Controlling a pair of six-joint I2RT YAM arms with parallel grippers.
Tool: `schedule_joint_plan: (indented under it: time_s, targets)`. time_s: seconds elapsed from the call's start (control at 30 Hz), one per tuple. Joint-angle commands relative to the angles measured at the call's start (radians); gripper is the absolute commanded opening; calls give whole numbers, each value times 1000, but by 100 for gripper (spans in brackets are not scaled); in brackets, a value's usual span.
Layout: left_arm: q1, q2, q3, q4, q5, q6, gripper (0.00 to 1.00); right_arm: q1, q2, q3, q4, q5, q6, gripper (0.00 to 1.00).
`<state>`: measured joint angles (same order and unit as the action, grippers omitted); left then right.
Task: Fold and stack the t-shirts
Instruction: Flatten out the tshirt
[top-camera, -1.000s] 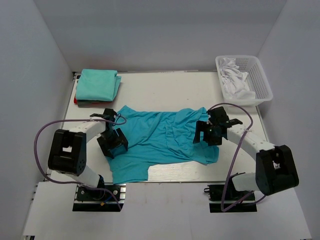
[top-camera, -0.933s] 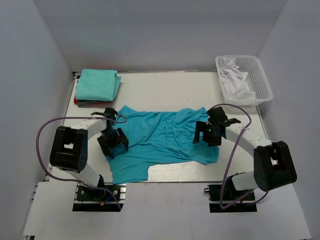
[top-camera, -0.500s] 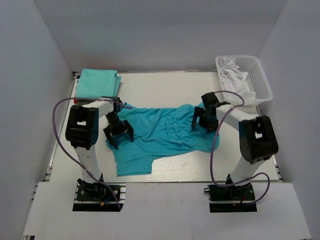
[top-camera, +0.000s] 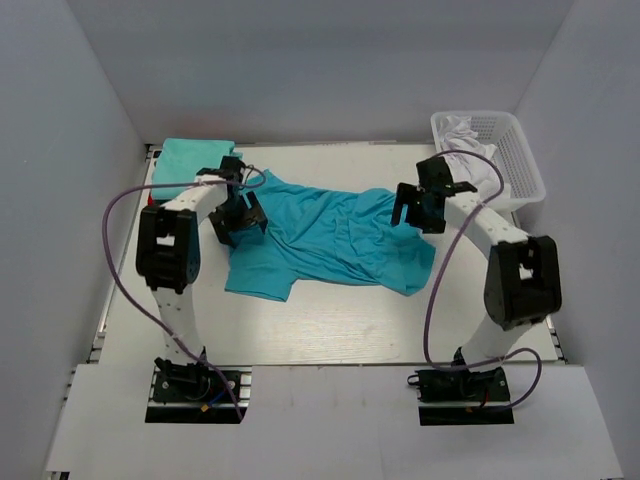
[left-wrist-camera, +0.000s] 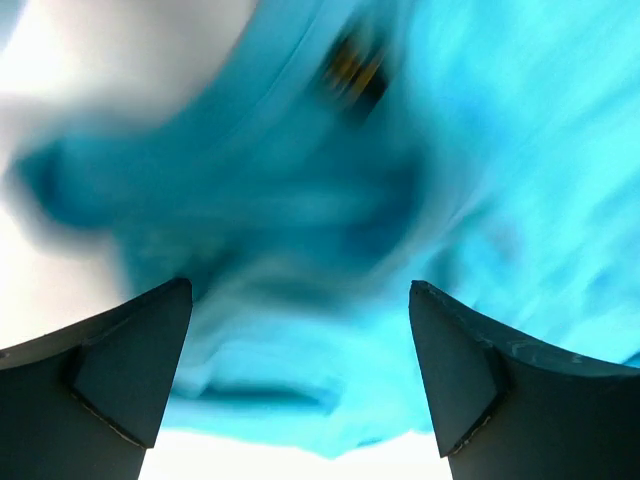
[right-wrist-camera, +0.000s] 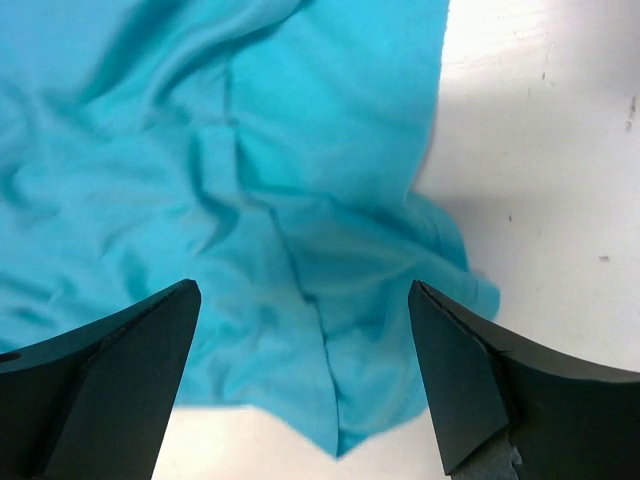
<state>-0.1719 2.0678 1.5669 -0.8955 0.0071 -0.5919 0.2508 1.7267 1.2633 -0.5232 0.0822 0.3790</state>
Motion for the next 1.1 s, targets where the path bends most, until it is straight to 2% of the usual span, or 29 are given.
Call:
schedule_joint_plan:
  time_s: [0.0,0.07,0.17,0.2,0.27,0.4,0.53,0.6,0.7,0.87,1.0,1.03,1.07]
  targets:
    - [-3,-227,-141,-2,-41,-26,99,11,-128,-59,-45,-48,-64,90]
    - [-3,-376,-282,12,-51,-45,99,14,-203,-128,-78,-53,-71,90]
    - [8,-503,-451,12,-74,-100,99,16,-288,-261,-68,-68,-63,90]
    - [8,-568,-488,27,-88,-111,99,21,-362,-348,-55,-128,-69,90]
    - [8,-609,-579,64,-111,-121,99,21,-413,-401,-14,-159,-61,90]
    - [8,-646,-691,186,-61,-131,99,19,-596,-525,17,-122,-20,90]
    - [8,-588,-717,239,-85,-140,99,16,-636,-564,28,-99,-8,90]
    - [8,-554,-717,251,-100,-140,99,21,-624,-573,38,-172,-9,90]
    - [8,-554,-769,332,-79,-149,95,21,-607,-614,158,-296,-38,90]
    - [8,-554,-792,409,-53,-149,82,30,-543,-639,230,-363,-57,90]
    - [8,-545,-821,421,-53,-149,64,35,-489,-656,253,-355,-43,90]
    - [8,-545,-821,422,-42,-149,56,35,-480,-659,285,-358,-40,90]
    - [8,-545,-832,435,-23,-149,53,39,-463,-663,295,-360,-37,88]
